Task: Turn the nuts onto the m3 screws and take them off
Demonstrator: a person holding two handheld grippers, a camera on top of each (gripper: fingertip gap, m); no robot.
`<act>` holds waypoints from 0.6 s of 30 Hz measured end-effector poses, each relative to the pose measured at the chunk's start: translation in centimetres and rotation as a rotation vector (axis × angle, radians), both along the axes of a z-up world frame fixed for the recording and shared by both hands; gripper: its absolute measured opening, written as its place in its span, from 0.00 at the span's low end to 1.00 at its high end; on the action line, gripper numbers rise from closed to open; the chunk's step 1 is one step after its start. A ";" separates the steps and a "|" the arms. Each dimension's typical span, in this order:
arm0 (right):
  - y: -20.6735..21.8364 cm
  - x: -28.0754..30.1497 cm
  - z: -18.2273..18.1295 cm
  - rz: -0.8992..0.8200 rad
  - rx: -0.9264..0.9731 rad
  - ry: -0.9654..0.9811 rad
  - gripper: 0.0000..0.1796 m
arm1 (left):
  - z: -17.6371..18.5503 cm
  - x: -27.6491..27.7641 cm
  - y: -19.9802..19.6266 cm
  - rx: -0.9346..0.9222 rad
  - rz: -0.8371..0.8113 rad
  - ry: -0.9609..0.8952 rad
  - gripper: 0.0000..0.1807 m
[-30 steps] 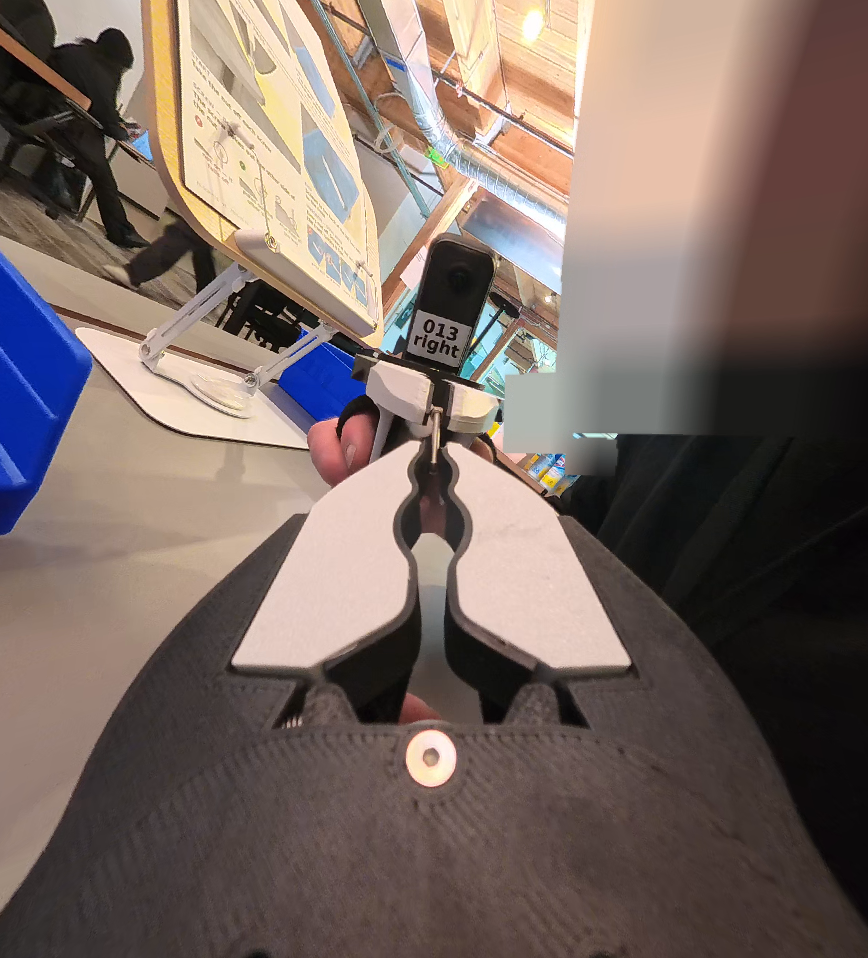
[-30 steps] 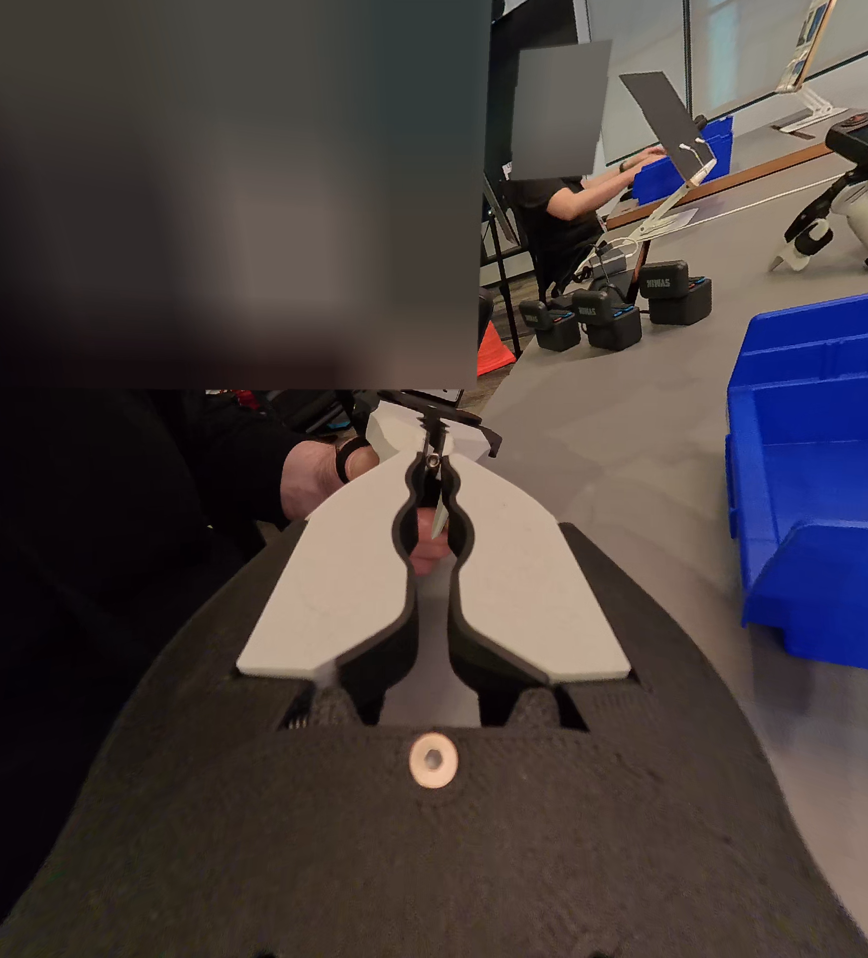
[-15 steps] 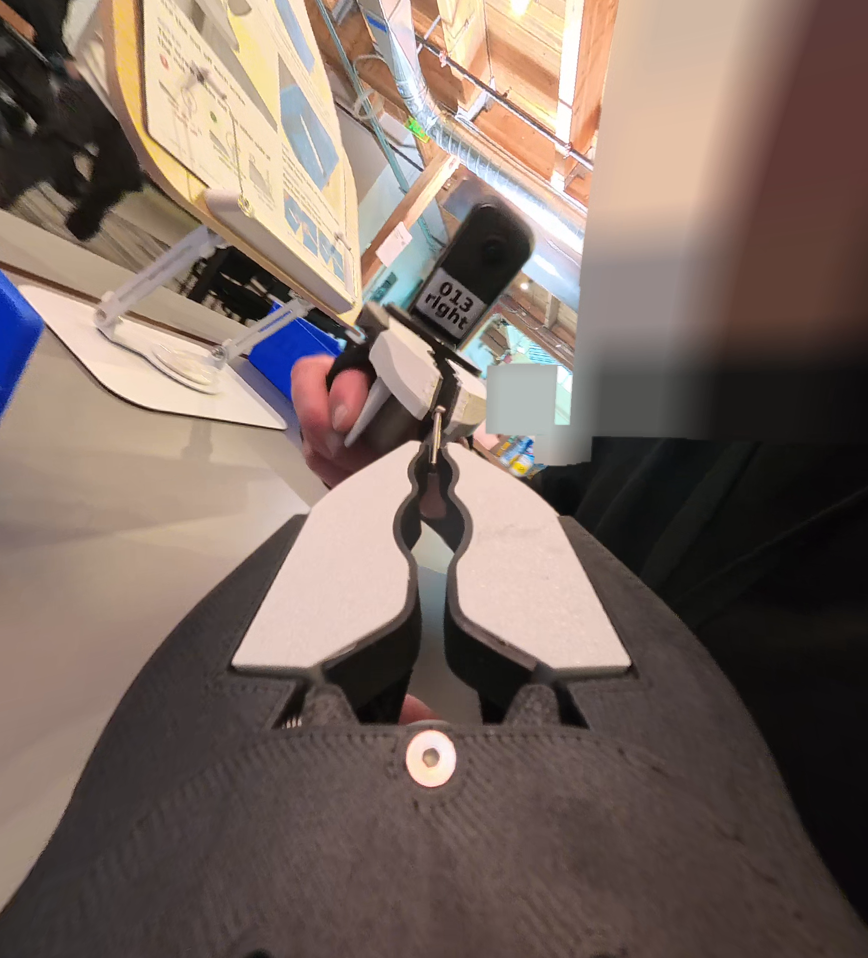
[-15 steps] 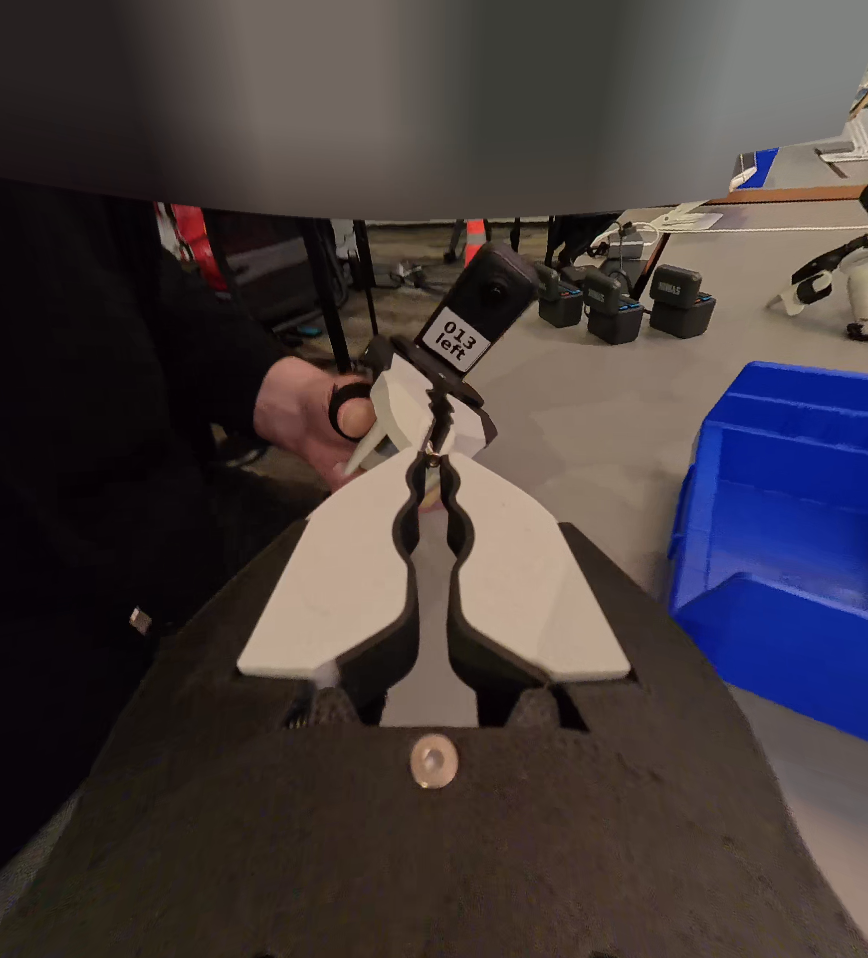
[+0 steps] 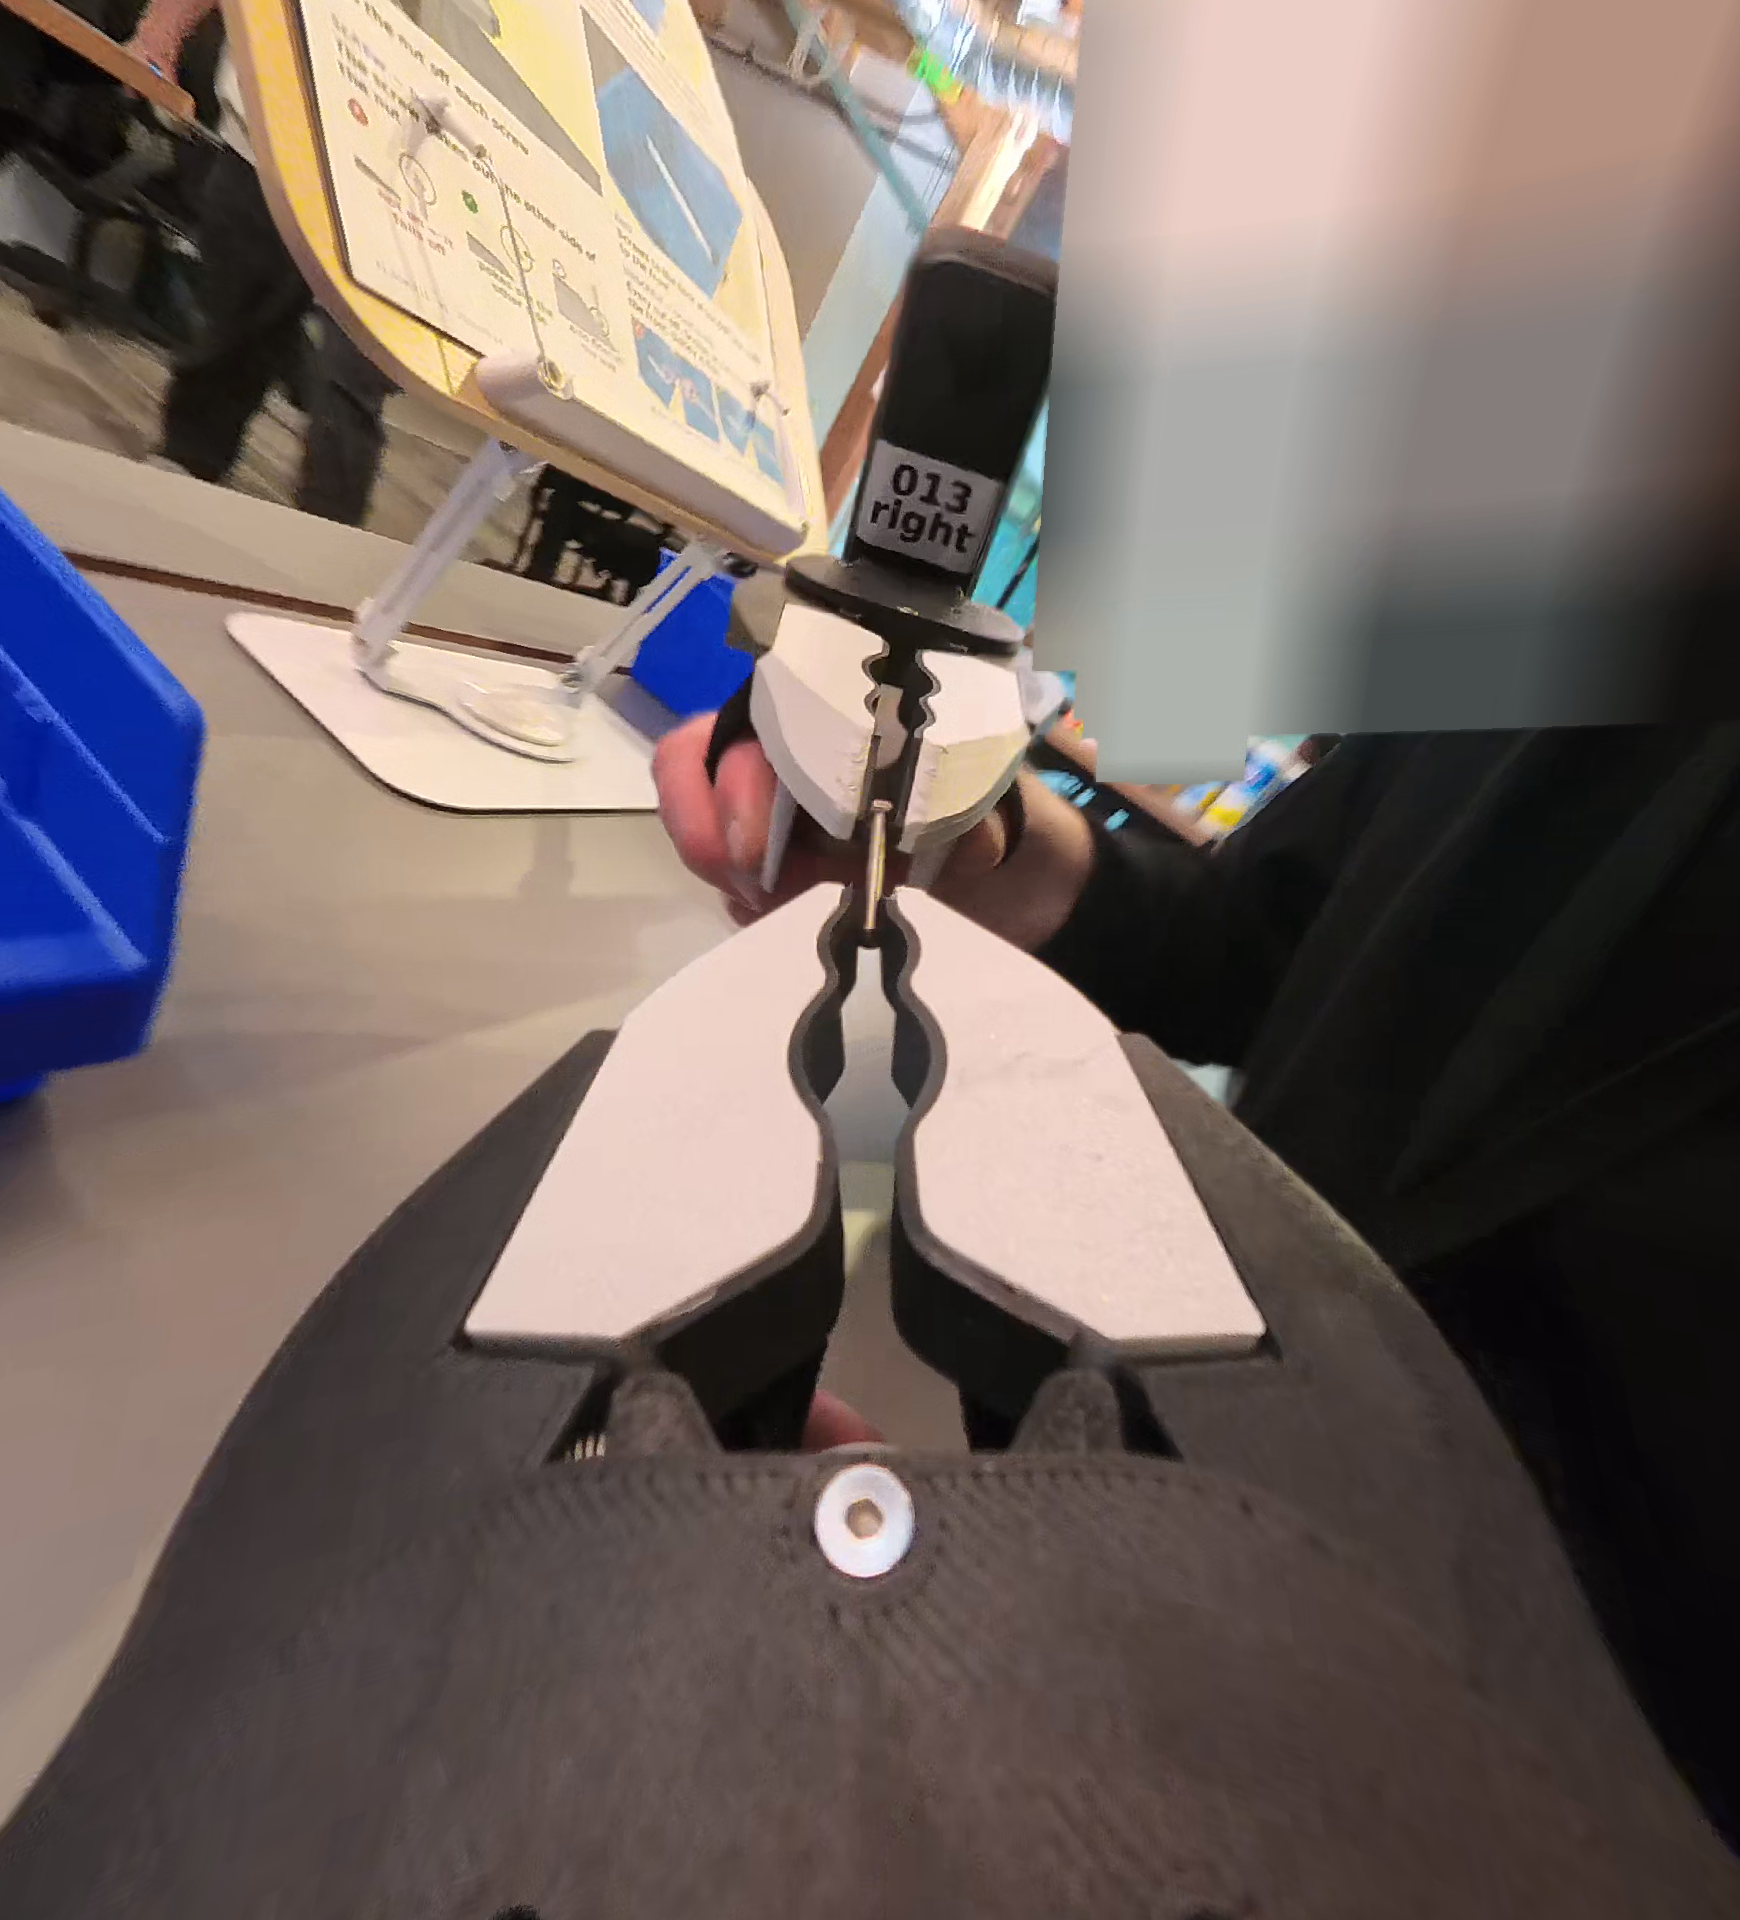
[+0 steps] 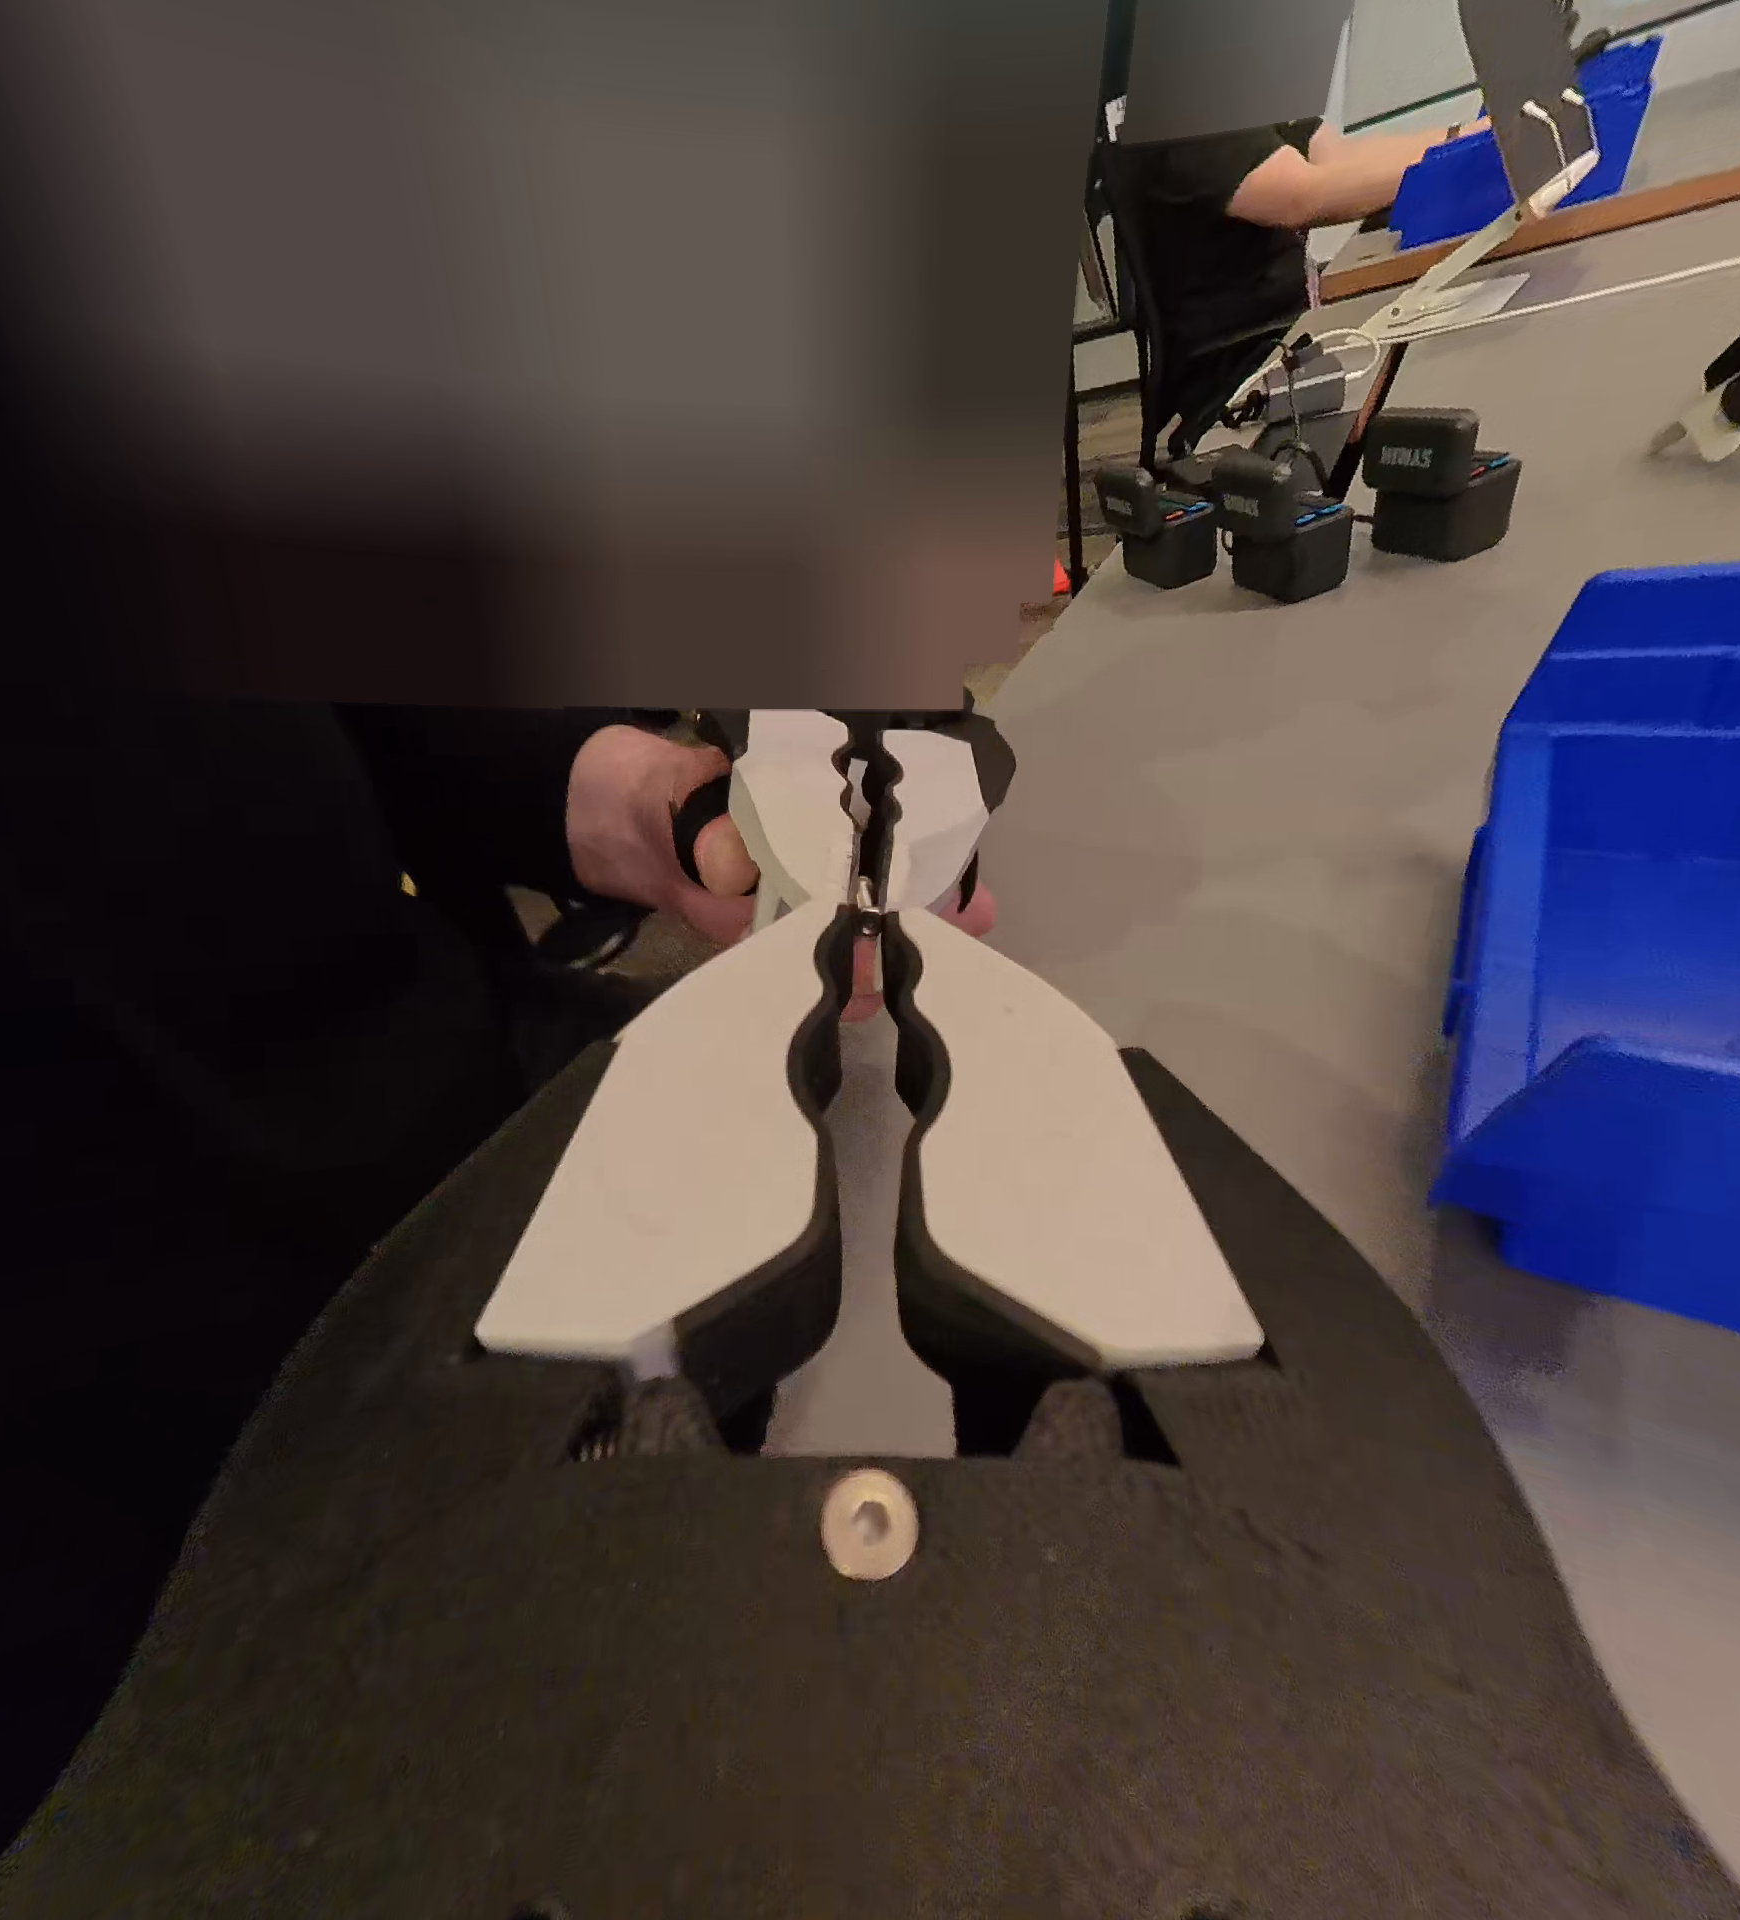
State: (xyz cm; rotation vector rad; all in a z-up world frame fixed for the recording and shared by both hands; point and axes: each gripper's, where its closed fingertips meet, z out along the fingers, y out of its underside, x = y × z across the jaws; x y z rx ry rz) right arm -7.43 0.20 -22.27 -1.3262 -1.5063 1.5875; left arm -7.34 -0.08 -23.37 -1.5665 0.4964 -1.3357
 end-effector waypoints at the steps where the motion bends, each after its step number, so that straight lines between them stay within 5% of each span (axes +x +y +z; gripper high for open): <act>1: 0.0 0.0 -0.1 -0.004 -0.030 -0.005 0.03 | -0.1 0.0 0.0 0.019 0.008 0.034 0.02; 18: 0.3 0.4 -1.3 -0.036 -0.354 -0.037 0.03 | -1.4 0.0 0.5 0.293 0.111 0.462 0.02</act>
